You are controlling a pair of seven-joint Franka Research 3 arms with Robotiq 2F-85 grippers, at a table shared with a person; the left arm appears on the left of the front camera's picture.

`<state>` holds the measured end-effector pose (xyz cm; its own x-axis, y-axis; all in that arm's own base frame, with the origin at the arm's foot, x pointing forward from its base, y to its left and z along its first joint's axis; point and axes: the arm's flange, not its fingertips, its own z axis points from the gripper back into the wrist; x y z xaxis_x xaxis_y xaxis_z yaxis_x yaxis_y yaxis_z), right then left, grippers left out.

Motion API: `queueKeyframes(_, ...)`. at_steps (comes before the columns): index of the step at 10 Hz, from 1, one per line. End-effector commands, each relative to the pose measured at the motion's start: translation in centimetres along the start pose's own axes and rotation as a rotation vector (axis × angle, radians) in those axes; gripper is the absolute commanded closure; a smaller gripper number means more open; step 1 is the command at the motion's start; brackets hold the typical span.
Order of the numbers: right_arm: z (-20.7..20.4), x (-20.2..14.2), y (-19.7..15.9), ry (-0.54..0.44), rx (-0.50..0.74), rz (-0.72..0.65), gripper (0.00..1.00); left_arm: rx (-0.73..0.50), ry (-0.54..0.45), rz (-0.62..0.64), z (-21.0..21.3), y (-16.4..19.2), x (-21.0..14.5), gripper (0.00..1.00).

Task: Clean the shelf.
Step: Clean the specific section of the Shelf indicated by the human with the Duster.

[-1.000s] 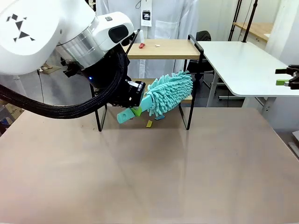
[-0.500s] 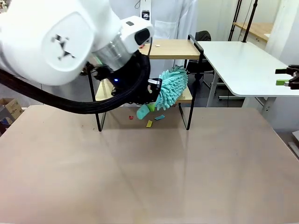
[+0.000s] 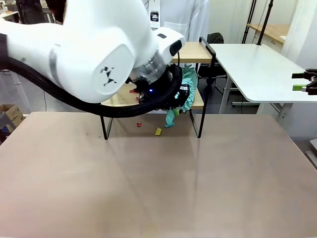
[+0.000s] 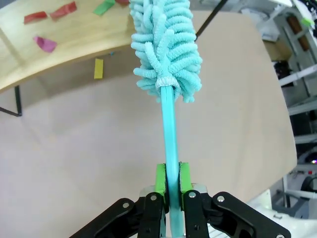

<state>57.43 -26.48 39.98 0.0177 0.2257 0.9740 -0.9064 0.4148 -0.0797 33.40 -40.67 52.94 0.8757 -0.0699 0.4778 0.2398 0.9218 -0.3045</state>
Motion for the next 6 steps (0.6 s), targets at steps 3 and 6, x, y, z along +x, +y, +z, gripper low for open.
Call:
queueKeyframes(3,-0.1,0.3,0.0,0.001,-0.003,0.004,0.0,0.032,-0.07,0.095,-3.2,-3.7,2.1,0.87)
queueKeyframes(6,-0.1,0.3,0.0,0.001,-0.003,0.004,0.0,0.024,-0.058,0.119,-4.6,-4.9,2.4,0.87)
